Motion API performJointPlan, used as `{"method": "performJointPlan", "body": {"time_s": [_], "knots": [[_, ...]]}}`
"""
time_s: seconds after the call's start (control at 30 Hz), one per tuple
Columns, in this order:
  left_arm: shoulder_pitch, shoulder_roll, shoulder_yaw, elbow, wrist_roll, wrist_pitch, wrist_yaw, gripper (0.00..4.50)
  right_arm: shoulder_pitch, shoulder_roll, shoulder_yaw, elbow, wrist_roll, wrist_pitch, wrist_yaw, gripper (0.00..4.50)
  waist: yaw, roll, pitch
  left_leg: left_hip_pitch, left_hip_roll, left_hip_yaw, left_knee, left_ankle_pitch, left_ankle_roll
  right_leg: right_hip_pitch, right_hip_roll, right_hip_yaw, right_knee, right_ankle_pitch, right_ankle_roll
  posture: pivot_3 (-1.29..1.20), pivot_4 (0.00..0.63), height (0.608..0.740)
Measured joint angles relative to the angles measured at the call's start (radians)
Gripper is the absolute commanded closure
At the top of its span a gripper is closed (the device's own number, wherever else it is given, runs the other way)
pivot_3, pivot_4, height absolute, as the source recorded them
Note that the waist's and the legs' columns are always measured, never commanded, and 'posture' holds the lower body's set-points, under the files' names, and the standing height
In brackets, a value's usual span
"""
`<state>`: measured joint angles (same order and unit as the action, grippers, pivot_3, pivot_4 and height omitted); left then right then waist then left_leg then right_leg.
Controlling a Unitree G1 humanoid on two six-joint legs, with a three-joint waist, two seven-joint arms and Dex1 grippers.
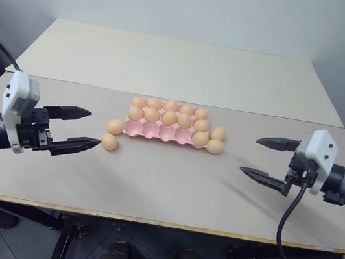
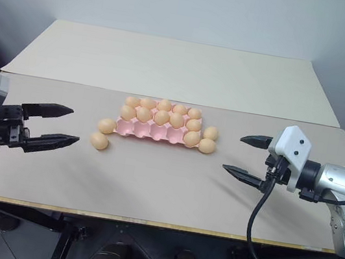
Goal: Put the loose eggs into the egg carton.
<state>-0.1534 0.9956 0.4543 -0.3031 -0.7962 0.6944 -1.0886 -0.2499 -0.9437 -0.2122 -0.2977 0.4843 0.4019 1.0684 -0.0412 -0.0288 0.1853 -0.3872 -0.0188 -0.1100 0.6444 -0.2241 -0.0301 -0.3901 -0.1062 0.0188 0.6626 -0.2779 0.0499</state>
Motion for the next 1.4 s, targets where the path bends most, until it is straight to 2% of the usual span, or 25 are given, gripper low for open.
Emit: {"method": "performJointPlan", "body": {"time_s": [0.2, 0.47, 0.8, 0.97, 1.2, 1.3, 1.4], "knots": [[-0.088, 0.0, 0.001, 0.021, -0.07, 0.08, 0.069, 0.01, 0.0, 0.0, 0.0, -0.002, 0.001, -0.002, 0.003, 0.0, 0.0, 0.0, 0.0, 0.0, 0.0, 0.0, 0.0, 0.0, 0.0, 0.0, 0.0, 0.0, 0.0, 0.0, 0.0, 0.0, 0.15, 0.74], [-0.049, 0.005, 0.001, 0.024, -0.033, 0.046, 0.044, 0.01, -0.007, -0.007, -0.003, 0.008, -0.001, -0.002, 0.017, 0.0, -0.001, 0.0, 0.0, 0.0, 0.0, 0.0, 0.0, 0.0, 0.0, 0.0, 0.0, 0.001, 0.0, 0.0, 0.0, 0.0, 0.15, 0.74], [-0.033, 0.012, -0.004, 0.027, 0.003, 0.023, 0.006, 0.01, -0.097, -0.042, 0.014, 0.102, -0.032, 0.013, -0.004, 0.0, -0.001, 0.0, 0.0, 0.0, 0.0, 0.001, 0.0, 0.0, 0.0, 0.0, 0.0, 0.001, 0.0, 0.0, 0.0, 0.0, 0.15, 0.74], [-0.077, 0.028, -0.034, 0.044, 0.007, 0.011, -0.037, 0.01, -0.243, 0.046, 0.122, 0.202, -0.093, 0.013, -0.052, 0.0, -0.008, 0.0, 0.0, 0.001, 0.001, 0.002, -0.001, 0.0, 0.0, -0.001, 0.001, 0.002, 0.0, 0.0, 0.0, 0.0, 0.15, 0.74], [-0.12, 0.028, -0.079, 0.065, 0.018, 0.0, -0.053, 0.01, -0.488, 0.202, 0.296, 0.507, -0.271, -0.039, -0.116, 0.0, -0.005, 0.001, 0.0, -0.004, 0.0, 0.002, -0.001, 0.0, 0.0, -0.007, 0.001, 0.003, 0.001, 0.0, 0.0, 0.0, 0.15, 0.74], [-0.118, 0.027, -0.082, 0.063, 0.018, 0.0, -0.053, 0.01, -0.502, 0.207, 0.317, 0.544, -0.286, -0.067, -0.084, 0.0, 0.0, 0.001, 0.0, -0.012, 0.0, 0.002, 0.0, 0.001, -0.001, -0.015, 0.001, 0.003, 0.002, 0.0, 0.0, 0.0, 0.15, 0.74], [-0.096, 0.027, -0.079, 0.057, 0.018, 0.0, -0.055, 0.01, -0.478, 0.193, 0.317, 0.527, -0.275, -0.074, -0.02, 0.0, -0.002, 0.001, 0.0, -0.013, 0.0, 0.002, 0.001, 0.001, -0.001, -0.016, 0.0, 0.003, 0.002, 0.0, 0.0, 0.0, 0.15, 0.74]]}}
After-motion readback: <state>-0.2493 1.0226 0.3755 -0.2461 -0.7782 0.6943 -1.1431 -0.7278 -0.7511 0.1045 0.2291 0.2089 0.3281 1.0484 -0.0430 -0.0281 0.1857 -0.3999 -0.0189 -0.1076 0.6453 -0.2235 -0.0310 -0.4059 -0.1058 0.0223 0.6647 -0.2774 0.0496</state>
